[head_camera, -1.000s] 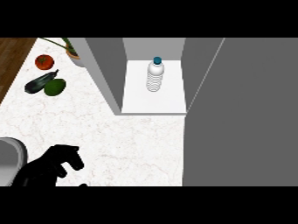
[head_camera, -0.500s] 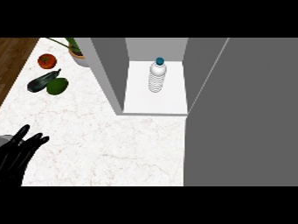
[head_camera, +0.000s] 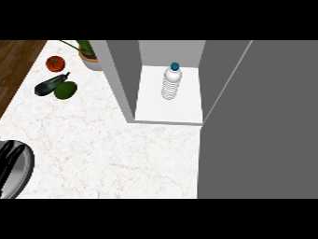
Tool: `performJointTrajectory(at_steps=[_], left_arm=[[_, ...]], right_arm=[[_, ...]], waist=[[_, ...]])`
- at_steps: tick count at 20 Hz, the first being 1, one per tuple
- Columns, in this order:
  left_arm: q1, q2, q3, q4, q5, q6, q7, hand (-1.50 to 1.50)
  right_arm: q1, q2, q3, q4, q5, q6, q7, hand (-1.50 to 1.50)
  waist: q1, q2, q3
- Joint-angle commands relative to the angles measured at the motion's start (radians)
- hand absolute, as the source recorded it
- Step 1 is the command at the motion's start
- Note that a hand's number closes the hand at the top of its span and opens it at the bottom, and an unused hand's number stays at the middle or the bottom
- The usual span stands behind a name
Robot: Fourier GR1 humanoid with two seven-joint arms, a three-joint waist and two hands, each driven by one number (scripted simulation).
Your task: Pick up the bottled water, place it into the cabinet and close the cabinet
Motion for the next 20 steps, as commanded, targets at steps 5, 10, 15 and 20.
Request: performJointTrajectory(at_steps=[5, 10, 15, 20], left_arm=[[0.081, 0.054, 0.066, -0.012, 0.051, -0.060, -0.005, -1.50], [0.125, 0.079, 0.115, 0.008, 0.066, -0.109, -0.031, -1.50], [0.152, 0.099, 0.134, 0.015, 0.082, -0.151, -0.031, -1.50], [0.183, 0.121, 0.182, 0.018, 0.102, -0.206, -0.054, -1.50]], right_arm=[[-0.133, -0.033, 0.087, -0.238, 0.149, -0.109, 0.146, 1.50], [-0.234, 0.008, 0.201, -0.190, 0.156, -0.216, 0.205, 1.50], [-0.358, 0.049, 0.292, -0.156, 0.175, -0.322, 0.270, 1.50], [-0.529, 0.122, 0.387, -0.078, 0.196, -0.437, 0.336, 1.50]], waist=[[0.012, -0.011, -0.005], [0.029, -0.005, -0.004], [0.021, -0.005, -0.006], [0.060, -0.002, -0.004]])
